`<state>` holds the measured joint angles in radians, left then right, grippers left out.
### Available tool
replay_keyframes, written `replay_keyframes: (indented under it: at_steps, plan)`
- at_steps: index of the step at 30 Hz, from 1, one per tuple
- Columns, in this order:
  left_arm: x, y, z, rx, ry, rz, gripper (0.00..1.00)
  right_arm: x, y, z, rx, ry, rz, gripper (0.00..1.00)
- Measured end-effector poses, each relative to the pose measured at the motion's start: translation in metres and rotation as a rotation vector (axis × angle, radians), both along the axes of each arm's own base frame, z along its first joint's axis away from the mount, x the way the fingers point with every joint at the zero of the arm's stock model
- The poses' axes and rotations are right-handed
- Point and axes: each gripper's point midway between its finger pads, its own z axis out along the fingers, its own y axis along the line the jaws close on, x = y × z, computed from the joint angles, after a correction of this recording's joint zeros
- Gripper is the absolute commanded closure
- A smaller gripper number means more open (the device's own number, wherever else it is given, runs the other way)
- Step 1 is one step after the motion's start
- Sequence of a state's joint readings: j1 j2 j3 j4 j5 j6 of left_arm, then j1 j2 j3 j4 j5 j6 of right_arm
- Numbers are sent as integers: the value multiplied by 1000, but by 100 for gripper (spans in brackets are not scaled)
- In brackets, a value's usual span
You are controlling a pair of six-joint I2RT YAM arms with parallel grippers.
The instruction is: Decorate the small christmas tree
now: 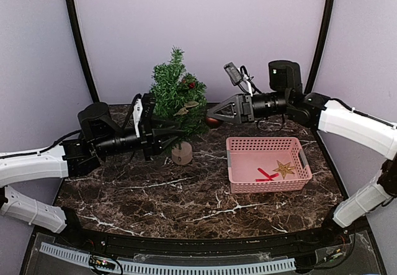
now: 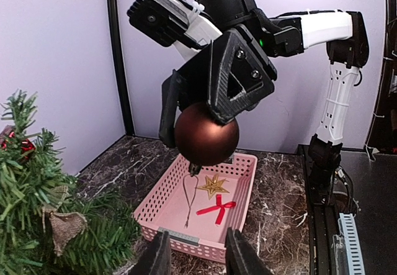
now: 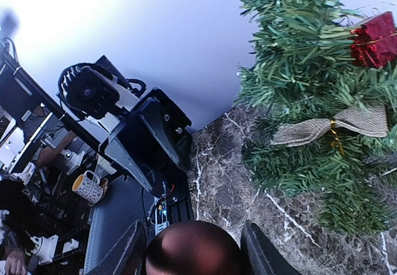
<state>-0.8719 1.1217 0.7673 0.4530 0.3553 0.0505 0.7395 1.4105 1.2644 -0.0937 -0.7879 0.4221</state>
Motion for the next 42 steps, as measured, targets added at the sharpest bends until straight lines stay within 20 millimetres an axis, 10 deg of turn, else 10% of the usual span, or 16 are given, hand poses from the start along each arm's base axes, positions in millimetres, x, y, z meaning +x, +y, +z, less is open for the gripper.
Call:
replay_keyframes:
  at_steps: [31, 42]
  plan:
    - [-41, -33, -29, 80, -16, -275, 66, -77, 27, 8, 61, -22, 430, 61]
    - [-51, -37, -23, 63, -29, -341, 83, -81, 30, 4, 45, -19, 459, 62]
